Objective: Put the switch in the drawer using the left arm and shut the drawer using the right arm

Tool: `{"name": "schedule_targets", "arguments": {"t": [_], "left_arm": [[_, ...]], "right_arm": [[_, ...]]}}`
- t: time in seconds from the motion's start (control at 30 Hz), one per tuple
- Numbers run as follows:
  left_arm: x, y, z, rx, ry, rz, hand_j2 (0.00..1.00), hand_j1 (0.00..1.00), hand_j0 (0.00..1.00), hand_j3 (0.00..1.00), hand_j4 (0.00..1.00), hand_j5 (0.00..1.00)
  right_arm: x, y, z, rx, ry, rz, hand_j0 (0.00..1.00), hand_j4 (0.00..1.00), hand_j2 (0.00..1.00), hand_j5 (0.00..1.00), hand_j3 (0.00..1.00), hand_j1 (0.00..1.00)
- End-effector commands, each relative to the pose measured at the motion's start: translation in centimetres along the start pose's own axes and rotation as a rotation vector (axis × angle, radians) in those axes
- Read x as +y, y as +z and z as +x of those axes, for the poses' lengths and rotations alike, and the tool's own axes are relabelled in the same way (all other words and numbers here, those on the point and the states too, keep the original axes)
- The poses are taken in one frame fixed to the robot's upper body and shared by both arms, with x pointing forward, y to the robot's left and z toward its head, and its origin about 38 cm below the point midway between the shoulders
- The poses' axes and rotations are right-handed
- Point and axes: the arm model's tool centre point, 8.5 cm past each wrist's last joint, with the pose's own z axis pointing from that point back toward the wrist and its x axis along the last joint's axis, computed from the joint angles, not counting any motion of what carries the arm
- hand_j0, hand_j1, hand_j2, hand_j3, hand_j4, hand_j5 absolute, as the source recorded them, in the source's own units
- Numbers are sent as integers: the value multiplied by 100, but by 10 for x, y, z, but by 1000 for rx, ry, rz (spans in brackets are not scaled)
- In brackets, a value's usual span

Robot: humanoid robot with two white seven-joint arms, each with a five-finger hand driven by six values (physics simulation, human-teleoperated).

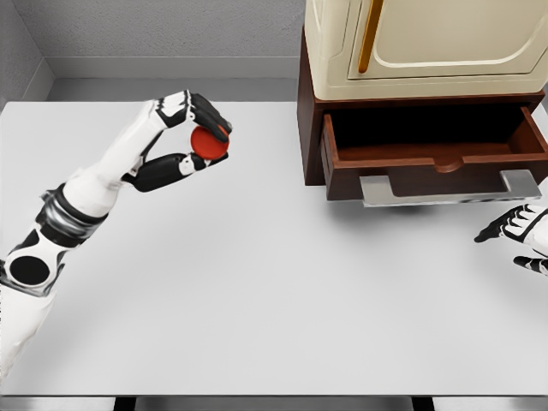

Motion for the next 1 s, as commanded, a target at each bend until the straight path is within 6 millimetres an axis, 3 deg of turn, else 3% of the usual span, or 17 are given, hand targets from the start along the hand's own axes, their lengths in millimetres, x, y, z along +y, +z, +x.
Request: {"name": "schedule_targets", "arguments": {"t": [0.0, 0.43, 0.73, 0.97], "left_arm": [[-11, -7, -1, 16, -13, -7, 40, 40, 40, 40, 40, 40], [-43, -59, 9, -25, -168, -43, 40, 40, 40, 40, 40, 40], [-55, -88, 12, -7, -249, -59, 40, 40, 40, 40, 40, 40], [-76, -108, 19, 11, -302, -84, 40, 40, 40, 40, 40, 40]], "right_arm": [[-1, 0, 0, -1, -4, -4, 72, 72, 72, 72, 72, 72], [-1, -1, 1, -4, -4, -5, 72, 72, 72, 72, 72, 72], [-1, -1, 1, -5, -3, -5, 72, 72, 72, 72, 72, 72], [-1, -1, 1, -5, -3, -5, 72, 72, 72, 72, 72, 72]]}}
